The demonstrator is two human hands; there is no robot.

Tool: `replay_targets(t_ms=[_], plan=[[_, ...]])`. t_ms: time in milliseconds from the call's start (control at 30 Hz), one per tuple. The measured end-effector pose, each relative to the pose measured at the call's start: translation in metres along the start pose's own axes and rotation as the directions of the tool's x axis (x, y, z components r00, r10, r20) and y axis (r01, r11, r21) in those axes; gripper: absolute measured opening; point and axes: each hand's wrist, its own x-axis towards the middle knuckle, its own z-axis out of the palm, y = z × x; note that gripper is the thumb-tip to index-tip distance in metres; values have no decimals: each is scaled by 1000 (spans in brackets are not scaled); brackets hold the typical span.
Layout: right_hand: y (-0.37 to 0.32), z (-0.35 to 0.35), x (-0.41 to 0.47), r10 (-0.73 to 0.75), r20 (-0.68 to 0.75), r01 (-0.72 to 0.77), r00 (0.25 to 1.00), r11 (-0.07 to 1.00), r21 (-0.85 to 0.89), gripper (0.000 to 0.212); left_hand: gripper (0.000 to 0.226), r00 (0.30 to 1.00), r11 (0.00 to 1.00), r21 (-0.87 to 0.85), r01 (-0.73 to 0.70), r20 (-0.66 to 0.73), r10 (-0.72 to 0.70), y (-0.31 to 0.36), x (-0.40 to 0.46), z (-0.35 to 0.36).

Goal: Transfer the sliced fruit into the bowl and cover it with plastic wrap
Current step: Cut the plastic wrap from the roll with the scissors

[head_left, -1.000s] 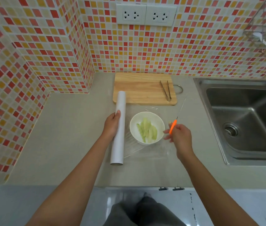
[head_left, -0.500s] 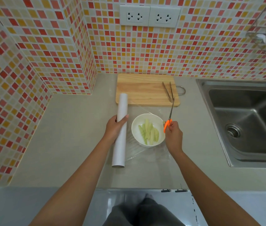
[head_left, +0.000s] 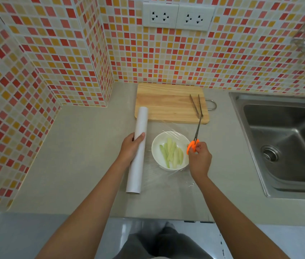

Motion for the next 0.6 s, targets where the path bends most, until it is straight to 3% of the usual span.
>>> replay_targets(t_ms=[600], plan=[[-1, -14, 13, -40, 45, 41, 998, 999, -30, 25, 38, 1000, 1000, 0, 26, 3, -26, 4, 0, 2]])
